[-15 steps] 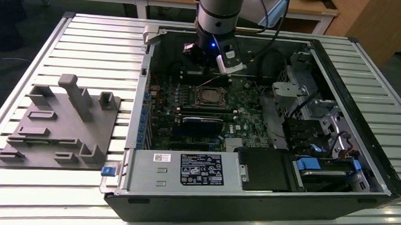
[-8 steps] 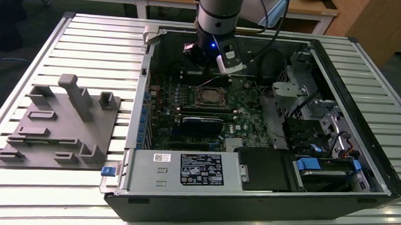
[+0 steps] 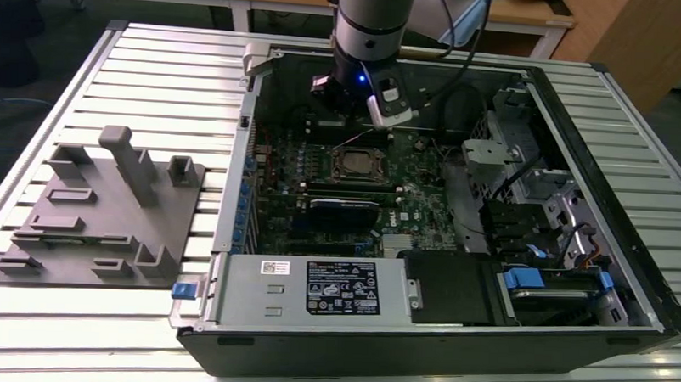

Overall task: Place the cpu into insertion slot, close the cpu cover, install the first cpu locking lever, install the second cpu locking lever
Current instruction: 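Install the first cpu locking lever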

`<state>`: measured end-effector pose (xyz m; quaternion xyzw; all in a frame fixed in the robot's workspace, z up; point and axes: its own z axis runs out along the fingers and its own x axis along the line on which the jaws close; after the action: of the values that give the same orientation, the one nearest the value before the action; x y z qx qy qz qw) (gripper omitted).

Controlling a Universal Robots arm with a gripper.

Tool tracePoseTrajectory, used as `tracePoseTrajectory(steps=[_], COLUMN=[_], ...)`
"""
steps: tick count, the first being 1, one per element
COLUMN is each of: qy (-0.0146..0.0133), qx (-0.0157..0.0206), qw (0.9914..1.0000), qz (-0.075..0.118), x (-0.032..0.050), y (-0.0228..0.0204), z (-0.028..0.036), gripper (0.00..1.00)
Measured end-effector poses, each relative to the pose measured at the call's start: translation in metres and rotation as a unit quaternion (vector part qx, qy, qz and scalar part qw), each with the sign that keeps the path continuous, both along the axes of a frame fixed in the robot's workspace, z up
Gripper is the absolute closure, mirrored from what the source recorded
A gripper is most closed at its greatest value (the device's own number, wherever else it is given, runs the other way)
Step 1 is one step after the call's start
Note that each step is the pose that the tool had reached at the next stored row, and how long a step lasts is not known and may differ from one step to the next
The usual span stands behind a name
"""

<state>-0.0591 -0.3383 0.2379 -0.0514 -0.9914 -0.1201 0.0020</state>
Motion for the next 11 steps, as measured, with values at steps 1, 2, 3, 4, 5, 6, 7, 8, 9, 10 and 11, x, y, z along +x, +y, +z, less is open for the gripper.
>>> tracePoseTrajectory(steps=[1,2,3,4,5,6,7,8,9,10,11], qy=[-0.0003,-0.0006,-0.0006,-0.0006,-0.0007,-0.0007,-0.0007,-0.0006,-0.0006,-0.0006,-0.0006], qx=[0.0000,-0.0001,-0.0004,-0.0012,-0.0023,-0.0028,-0.0031,-0.0034,-0.0036,-0.0036,-0.0035], qw=[1.00000,1.00000,1.00000,1.00000,1.00000,0.99998,0.99995,0.99991,0.99989,0.99988,0.99988], qz=[0.000,0.000,0.000,0.000,-0.002,-0.005,-0.009,-0.013,-0.015,-0.015,-0.015], x=[0.0000,0.0000,0.0000,0.0000,0.0000,0.0000,0.0000,0.0000,0.0000,0.0000,0.0000], y=[0.0000,0.0000,0.0000,0.0000,0.0000,0.0000,0.0000,-0.0001,-0.0001,0.0000,0.0000], z=[-0.0010,-0.0015,-0.0016,-0.0018,-0.0022,-0.0026,-0.0029,-0.0029,-0.0030,-0.0030,-0.0031], gripper=[0.90,0.90,0.90,0.90,0.90,0.90,0.90,0.90,0.90,0.90,0.90])
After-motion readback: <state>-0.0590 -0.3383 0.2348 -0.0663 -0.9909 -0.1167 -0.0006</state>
